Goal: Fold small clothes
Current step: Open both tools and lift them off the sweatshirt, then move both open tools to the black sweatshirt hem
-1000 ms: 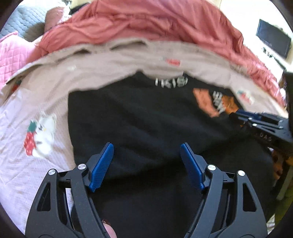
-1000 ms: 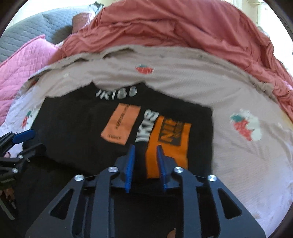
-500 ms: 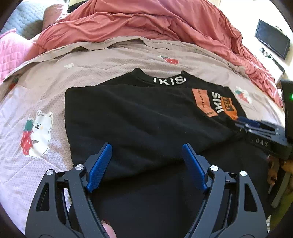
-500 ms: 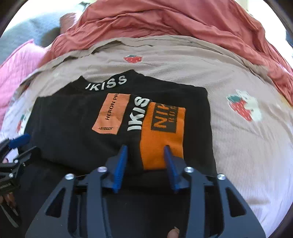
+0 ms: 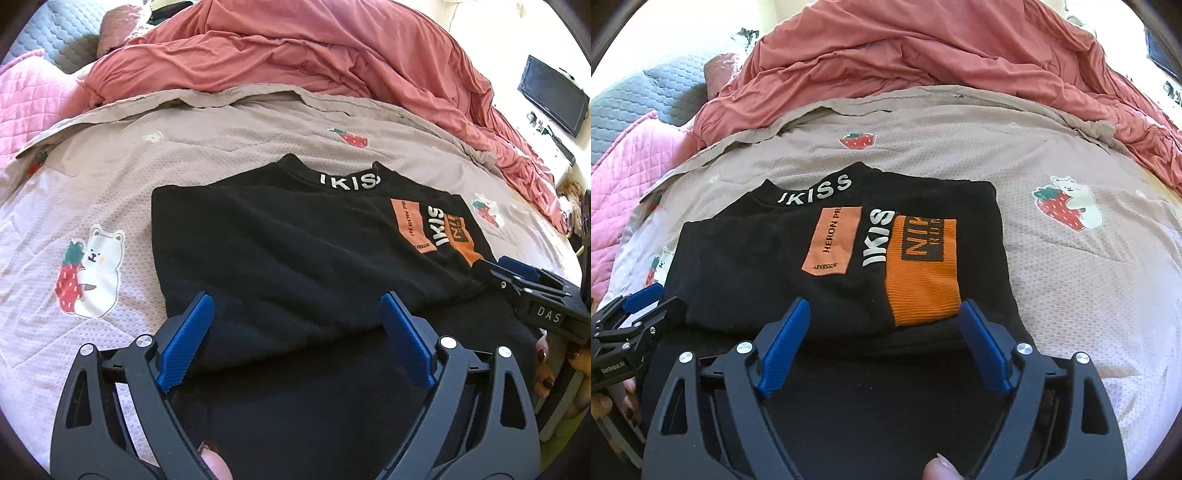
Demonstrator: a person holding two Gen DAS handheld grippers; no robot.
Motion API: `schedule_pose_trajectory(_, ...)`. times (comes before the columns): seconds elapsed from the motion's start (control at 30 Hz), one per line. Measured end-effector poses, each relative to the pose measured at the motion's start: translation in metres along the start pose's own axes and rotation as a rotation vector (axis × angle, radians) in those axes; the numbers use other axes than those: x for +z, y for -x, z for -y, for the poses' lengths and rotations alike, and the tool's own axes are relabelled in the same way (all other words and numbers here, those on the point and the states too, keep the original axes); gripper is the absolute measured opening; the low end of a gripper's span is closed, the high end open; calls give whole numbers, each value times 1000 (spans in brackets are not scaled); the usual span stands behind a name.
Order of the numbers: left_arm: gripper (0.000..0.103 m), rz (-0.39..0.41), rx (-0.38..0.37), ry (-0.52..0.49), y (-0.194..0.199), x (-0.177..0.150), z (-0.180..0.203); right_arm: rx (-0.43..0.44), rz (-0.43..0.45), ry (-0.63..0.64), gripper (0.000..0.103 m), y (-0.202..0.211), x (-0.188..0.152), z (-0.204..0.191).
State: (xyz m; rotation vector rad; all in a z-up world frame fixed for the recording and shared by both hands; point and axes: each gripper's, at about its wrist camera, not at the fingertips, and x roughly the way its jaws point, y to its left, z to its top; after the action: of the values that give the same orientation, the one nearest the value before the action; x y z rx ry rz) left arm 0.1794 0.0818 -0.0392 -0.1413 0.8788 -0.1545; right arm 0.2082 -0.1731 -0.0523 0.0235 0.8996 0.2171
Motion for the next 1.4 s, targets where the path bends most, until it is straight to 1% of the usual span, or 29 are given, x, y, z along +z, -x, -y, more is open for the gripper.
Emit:
schedule_pose_trajectory(0.17,93,8,18,-11,4,1,0,19,10,-29,82,6,-2,0)
schedule_pose_trajectory(0.4,93,16,31,3,11,5,-4,36,10,-45,83,13,-5,-1)
schedule_pose_trajectory(0.47,93,20,36,10,14,6,-5,34,14,-43,99,15,-6,0)
schedule_pose_trajectory(0.63,93,28,39,15,21,8,-8,25,35,-52,98,24,-7,2)
schedule_pose_trajectory(0.97,93,50,41,31,45,4,-11,41,44,-57,99,43,-7,5)
schedule_pose_trajectory(1.17,93,77,68,37,67,-2,-15,53,68,-52,99,61,-9,7)
schedule_pose_trajectory(1.4,93,101,107,45,93,-16,-21,59,79,-52,98,83,-21,18)
